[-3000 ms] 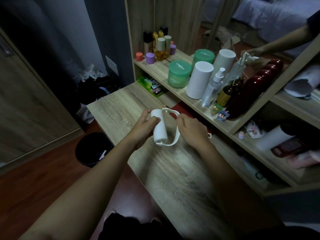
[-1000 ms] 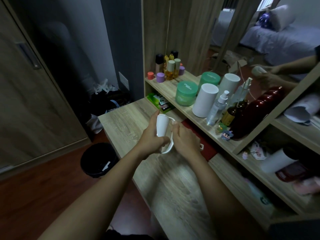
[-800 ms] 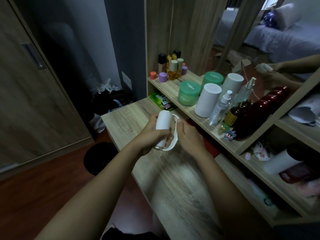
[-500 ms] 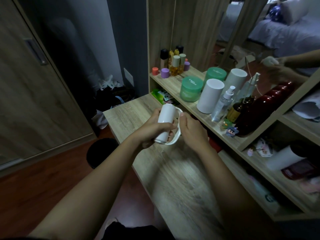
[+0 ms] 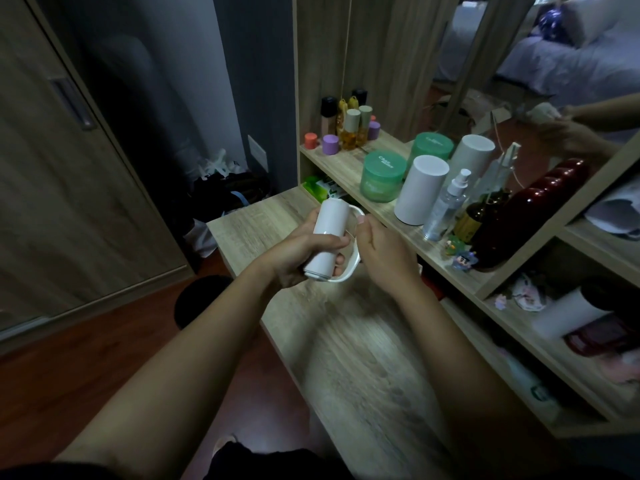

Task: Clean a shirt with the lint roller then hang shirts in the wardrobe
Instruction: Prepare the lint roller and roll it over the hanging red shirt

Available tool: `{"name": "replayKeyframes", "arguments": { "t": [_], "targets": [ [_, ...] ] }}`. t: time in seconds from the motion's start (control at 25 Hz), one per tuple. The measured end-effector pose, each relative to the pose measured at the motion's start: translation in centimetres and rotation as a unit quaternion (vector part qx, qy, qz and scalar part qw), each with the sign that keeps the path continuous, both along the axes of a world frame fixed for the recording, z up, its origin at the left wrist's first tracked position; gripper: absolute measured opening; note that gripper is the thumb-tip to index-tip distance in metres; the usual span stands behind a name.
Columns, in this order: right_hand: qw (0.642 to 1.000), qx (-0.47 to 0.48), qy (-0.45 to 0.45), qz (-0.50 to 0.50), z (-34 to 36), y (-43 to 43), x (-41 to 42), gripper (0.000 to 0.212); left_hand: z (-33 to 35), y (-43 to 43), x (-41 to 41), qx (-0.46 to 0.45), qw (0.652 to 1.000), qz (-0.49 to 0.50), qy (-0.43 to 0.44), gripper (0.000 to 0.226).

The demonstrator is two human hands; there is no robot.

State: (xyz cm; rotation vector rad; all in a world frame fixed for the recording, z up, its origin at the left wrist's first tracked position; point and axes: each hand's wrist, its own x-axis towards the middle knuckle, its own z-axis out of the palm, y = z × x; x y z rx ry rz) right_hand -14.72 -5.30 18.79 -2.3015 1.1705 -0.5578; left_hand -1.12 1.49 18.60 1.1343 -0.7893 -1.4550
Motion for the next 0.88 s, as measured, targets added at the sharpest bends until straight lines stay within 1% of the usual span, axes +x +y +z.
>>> {"name": "replayKeyframes", "arguments": {
  "t": [0.08, 0.12, 0.16, 0.28, 0.36, 0.44, 0.52, 0.64, 0.72, 0.8, 0.88],
  "targets": [
    [1.0, -0.023, 0.003, -0.016, -0.1, 0.2, 0.0, 0.031, 0.2, -0.2, -0.5, -0.006, 0.991, 0.03, -0.134, 0.069],
    [0.999, -0.036, 0.002, -0.026, -0.2, 0.3, 0.0, 0.032, 0.2, -0.3, -0.6, -0.011, 0.983, 0.047, -0.177, 0.068],
    [0.999, -0.044, -0.002, -0.031, -0.2, 0.4, 0.0, 0.033, 0.3, -0.3, -0.6, -0.01, 0.98, 0.059, -0.19, 0.065],
    [0.999, -0.034, -0.018, -0.024, -0.2, 0.4, -0.2, 0.035, 0.3, -0.2, 0.5, 0.017, 0.989, 0.051, -0.136, 0.056],
    [1.0, -0.011, -0.018, -0.023, -0.4, 0.4, -0.3, 0.035, 0.1, 0.0, 1.2, 0.02, 0.991, 0.023, -0.134, 0.047],
    [0.999, 0.005, -0.015, -0.031, -0.8, 0.6, -0.4, 0.037, -0.2, 0.0, 1.4, 0.012, 0.99, 0.017, -0.139, 0.041],
    [0.999, 0.02, -0.024, -0.029, -1.2, 0.8, -0.4, 0.038, -0.3, 0.0, 1.3, 0.0, 0.985, 0.026, -0.168, 0.038],
    [0.99, 0.112, -0.08, 0.014, -1.3, 0.8, -0.5, 0.036, 0.2, 0.1, 1.1, -0.041, 0.97, 0.061, -0.23, 0.026],
    [0.983, 0.154, -0.091, 0.041, -1.1, 1.0, -0.6, 0.034, 0.6, -0.1, 0.9, -0.061, 0.958, 0.08, -0.267, 0.027],
    [0.983, 0.144, -0.101, 0.047, -1.5, 1.0, -0.6, 0.031, 1.2, -0.5, 0.8, -0.048, 0.95, 0.093, -0.293, 0.03],
    [0.982, 0.127, -0.134, 0.037, -1.8, 1.3, -0.7, 0.033, 1.6, -0.7, 0.8, -0.027, 0.953, 0.067, -0.294, 0.019]
  ]
}}
